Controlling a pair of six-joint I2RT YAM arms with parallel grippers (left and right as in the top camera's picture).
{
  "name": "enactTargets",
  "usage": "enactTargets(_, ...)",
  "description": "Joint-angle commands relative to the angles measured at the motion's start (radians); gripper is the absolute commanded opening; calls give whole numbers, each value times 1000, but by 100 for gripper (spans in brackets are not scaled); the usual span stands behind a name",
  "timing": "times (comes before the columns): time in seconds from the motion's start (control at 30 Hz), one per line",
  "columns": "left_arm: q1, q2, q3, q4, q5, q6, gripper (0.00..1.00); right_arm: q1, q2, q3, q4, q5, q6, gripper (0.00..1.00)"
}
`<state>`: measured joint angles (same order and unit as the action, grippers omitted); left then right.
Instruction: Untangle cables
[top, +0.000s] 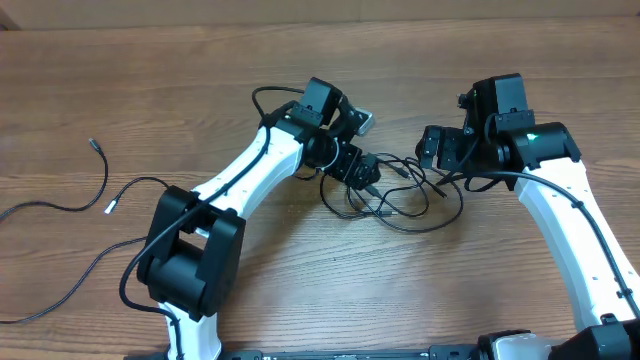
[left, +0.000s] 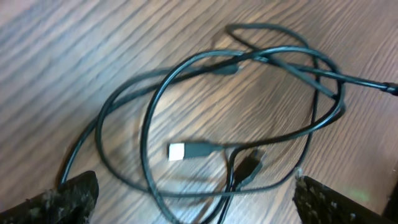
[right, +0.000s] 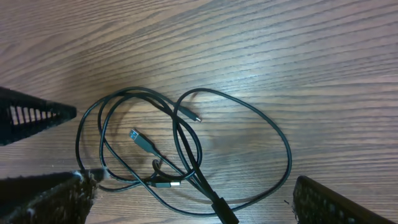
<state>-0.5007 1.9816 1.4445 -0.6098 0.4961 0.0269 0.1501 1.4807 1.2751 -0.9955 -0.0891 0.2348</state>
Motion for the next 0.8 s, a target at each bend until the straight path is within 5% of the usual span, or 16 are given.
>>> enactTargets(0.0, -31, 30, -11, 30, -14, 64, 100, -6, 2, -5, 1, 10, 1, 100)
enactTargets(0.77, -58, 89, -11, 46, -24, 74, 100, -6, 2, -6, -2, 10, 1, 100)
